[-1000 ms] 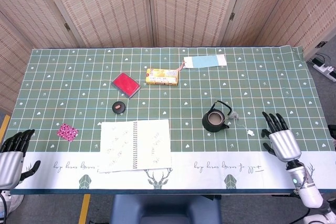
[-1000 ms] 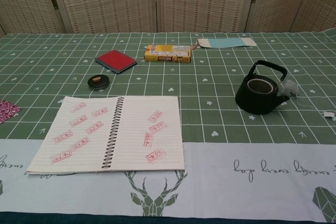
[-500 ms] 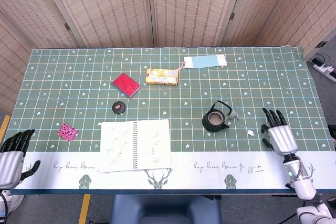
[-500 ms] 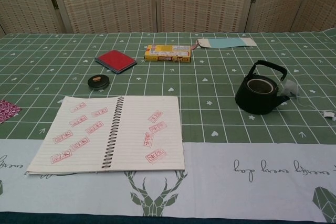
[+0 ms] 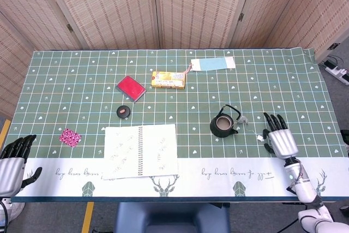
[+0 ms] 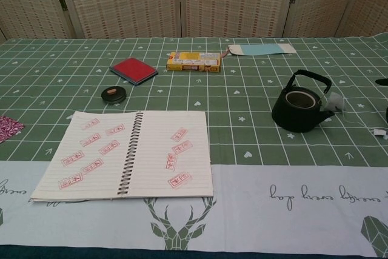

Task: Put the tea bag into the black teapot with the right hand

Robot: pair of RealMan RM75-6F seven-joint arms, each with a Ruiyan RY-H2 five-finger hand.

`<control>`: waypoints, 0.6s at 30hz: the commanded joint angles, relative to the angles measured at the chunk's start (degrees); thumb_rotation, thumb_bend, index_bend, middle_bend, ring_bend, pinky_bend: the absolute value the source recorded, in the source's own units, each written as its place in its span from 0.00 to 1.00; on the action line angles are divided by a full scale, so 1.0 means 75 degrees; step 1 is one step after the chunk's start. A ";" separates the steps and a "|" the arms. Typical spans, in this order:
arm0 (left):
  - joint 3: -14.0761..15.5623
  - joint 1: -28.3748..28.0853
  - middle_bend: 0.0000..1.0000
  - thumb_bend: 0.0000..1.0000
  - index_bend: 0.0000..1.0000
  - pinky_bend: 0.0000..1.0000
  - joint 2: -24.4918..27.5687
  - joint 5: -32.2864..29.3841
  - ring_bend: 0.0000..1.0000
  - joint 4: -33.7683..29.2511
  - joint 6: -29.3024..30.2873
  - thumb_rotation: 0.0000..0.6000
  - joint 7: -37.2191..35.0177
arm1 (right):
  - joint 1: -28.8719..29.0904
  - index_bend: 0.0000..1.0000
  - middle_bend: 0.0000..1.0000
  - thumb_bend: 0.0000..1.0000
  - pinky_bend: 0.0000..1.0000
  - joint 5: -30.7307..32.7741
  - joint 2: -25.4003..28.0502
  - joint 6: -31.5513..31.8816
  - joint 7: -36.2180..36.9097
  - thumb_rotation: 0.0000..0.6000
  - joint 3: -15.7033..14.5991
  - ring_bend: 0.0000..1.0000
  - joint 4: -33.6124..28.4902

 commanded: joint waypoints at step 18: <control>0.0004 0.0016 0.06 0.28 0.00 0.12 -0.0023 0.0055 0.07 0.0011 0.0065 1.00 0.0046 | 0.0196 0.54 0.01 0.30 0.00 0.0109 -0.0290 -0.0162 0.0204 1.00 -0.0029 0.00 0.0359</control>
